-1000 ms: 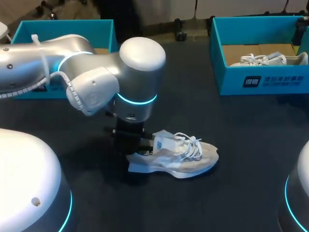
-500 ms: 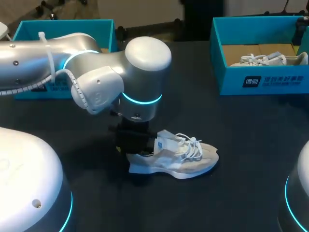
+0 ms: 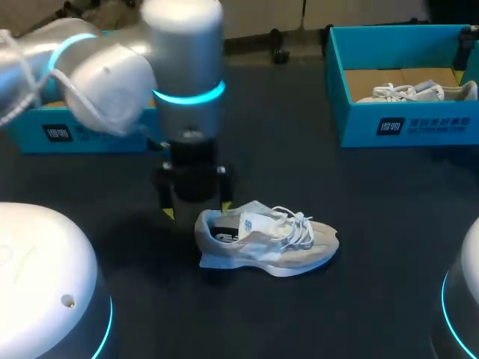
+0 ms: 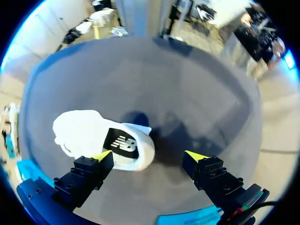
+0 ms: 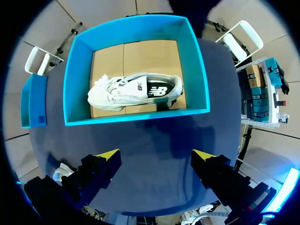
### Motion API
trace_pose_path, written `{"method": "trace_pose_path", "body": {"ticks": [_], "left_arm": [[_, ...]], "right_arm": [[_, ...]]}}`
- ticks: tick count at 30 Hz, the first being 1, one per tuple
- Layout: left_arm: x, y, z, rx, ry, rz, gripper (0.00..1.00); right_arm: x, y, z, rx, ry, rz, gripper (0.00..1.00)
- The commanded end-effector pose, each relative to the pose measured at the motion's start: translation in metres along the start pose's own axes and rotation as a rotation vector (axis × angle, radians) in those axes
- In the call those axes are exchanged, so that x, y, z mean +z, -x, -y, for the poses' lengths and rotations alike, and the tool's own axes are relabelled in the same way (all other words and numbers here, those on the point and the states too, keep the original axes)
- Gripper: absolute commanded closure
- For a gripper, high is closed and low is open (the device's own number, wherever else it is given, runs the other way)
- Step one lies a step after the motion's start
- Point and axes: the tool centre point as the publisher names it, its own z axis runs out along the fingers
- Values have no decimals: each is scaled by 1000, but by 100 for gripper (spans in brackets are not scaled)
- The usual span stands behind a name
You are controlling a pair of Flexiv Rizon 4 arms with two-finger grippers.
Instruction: Take the shoe out of the shoebox, open the shoe tongue, remove and reinsert the insole, then place the shoe into the shoebox
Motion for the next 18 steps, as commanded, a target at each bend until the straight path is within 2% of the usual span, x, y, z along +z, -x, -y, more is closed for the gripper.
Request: {"method": "trace_pose_path", "body": {"ticks": [1, 4, 6, 18], "left_arm": [[-32, -42, 9, -190, -101, 248, 0], [-38, -52, 21, -256, -124, 298, 0], [-39, -60, 25, -298, -184, 319, 0], [-39, -60, 25, -298, -184, 319, 0]], "right_arm": [[0, 0, 0, 1, 1, 2, 0], [0, 0, 0, 1, 1, 2, 0], [0, 0, 0, 1, 1, 2, 0], [0, 0, 0, 1, 1, 2, 0]]}}
